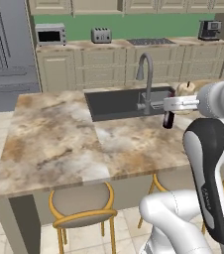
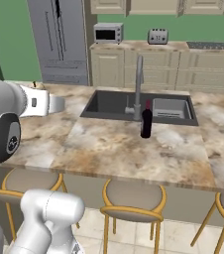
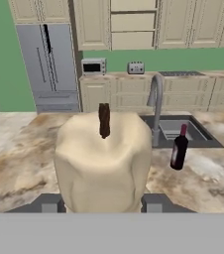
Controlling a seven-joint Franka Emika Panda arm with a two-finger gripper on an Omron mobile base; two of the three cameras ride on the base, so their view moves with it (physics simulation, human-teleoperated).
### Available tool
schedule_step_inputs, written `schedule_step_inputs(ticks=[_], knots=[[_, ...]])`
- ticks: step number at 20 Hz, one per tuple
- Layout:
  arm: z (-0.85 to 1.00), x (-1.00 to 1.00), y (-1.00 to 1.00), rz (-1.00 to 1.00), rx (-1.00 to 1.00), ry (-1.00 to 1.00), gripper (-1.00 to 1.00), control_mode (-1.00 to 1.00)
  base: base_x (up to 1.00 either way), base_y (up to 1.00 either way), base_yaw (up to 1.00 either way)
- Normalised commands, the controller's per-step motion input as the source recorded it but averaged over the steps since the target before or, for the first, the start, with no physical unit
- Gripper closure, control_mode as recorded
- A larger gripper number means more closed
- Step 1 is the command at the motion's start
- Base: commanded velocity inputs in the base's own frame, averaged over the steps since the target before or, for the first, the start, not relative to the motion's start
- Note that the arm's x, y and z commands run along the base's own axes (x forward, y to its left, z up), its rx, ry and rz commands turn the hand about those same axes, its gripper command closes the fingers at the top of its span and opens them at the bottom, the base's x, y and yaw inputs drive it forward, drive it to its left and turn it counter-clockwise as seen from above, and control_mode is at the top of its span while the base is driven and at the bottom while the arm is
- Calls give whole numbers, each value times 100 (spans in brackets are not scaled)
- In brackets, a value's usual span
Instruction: Get the candle and the wine from the cabinet and move them to the dining counter.
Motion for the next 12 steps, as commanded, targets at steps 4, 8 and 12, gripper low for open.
schedule_step_inputs(ticks=[4,8,12], knots=[[0,0,0,0,0,0,100,100,44,-4,0],[-2,9,-3,0,0,0,100,-100,5,0,0],[-33,46,-15,0,0,0,100,-100,0,0,0]])
